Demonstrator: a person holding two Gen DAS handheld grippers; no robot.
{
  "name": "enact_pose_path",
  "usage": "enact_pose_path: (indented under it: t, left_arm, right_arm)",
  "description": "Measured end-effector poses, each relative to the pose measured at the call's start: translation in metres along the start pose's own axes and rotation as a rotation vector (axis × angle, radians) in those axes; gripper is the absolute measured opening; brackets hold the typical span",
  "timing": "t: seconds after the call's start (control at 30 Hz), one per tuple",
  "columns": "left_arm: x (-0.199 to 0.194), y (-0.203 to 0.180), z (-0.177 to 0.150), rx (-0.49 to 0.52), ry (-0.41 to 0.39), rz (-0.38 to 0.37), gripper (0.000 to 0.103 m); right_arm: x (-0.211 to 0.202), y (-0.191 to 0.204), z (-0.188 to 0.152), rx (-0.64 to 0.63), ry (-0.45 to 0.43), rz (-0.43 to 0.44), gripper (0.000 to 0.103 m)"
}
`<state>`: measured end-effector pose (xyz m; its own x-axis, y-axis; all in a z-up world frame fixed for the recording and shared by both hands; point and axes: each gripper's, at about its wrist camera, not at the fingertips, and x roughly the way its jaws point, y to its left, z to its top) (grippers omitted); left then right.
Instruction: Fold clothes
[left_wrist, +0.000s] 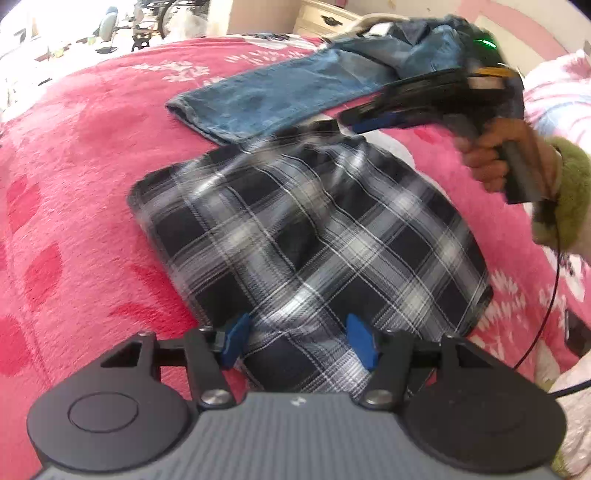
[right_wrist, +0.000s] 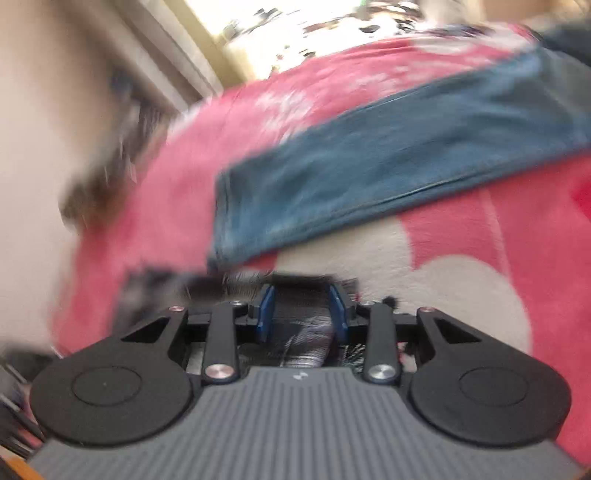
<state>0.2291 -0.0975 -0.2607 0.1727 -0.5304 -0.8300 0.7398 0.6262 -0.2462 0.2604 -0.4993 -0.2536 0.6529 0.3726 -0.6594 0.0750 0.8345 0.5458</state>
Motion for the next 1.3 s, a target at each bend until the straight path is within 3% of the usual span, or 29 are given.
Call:
enact_pose_path:
  t: [0.03, 0.17, 0.2, 0.3, 0.37, 0.43, 0.6, 0.77, 0.93, 1.0, 1.13, 1.3]
  left_arm:
    - [-0.006, 0.005, 0.000, -0.026, -0.012, -0.003, 0.061]
    - [-0.020, 0.043, 0.004, -0.237, -0.040, -0.043, 0.066]
    - [-0.018, 0.055, 0.004, -0.290, -0.028, -0.047, 0.066]
    - [0.000, 0.079, 0.001, -0.418, 0.029, -0.104, 0.065]
    - [0.012, 0.085, -0.003, -0.450, 0.041, -0.141, 0.064]
    - [0.021, 0.086, -0.003, -0.455, 0.034, -0.179, 0.064]
    - [0.042, 0.087, 0.014, -0.439, -0.002, -0.238, 0.064]
    - [0.057, 0.077, 0.027, -0.403, -0.002, -0.249, 0.069]
    - [0.050, 0.066, 0.013, -0.358, 0.012, -0.272, 0.068]
    - [0.053, 0.065, 0.012, -0.349, 0.008, -0.271, 0.068]
    - [0.066, 0.069, 0.028, -0.353, 0.013, -0.272, 0.066]
    - [0.069, 0.049, 0.038, -0.284, 0.027, -0.182, 0.064]
  right_arm:
    - [-0.012, -0.011, -0.002, 0.074, -0.005, 0.036, 0.054]
    - [-0.049, -0.048, -0.035, 0.296, 0.060, 0.151, 0.074]
    - [-0.053, -0.053, -0.047, 0.320, 0.095, 0.156, 0.079]
    - [-0.055, -0.060, -0.083, 0.362, 0.183, 0.184, 0.080]
    - [-0.048, -0.057, -0.096, 0.363, 0.203, 0.228, 0.086]
    - [-0.037, -0.051, -0.097, 0.340, 0.204, 0.275, 0.099]
    - [-0.001, -0.038, -0.069, 0.280, 0.212, 0.341, 0.098]
    - [0.022, -0.024, -0.054, 0.222, 0.205, 0.354, 0.099]
    - [0.013, -0.023, -0.076, 0.201, 0.268, 0.392, 0.085]
    - [0.008, -0.023, -0.087, 0.198, 0.275, 0.409, 0.083]
    - [0.025, -0.026, -0.076, 0.249, 0.264, 0.445, 0.076]
    - [0.043, -0.022, -0.065, 0.222, 0.273, 0.464, 0.059]
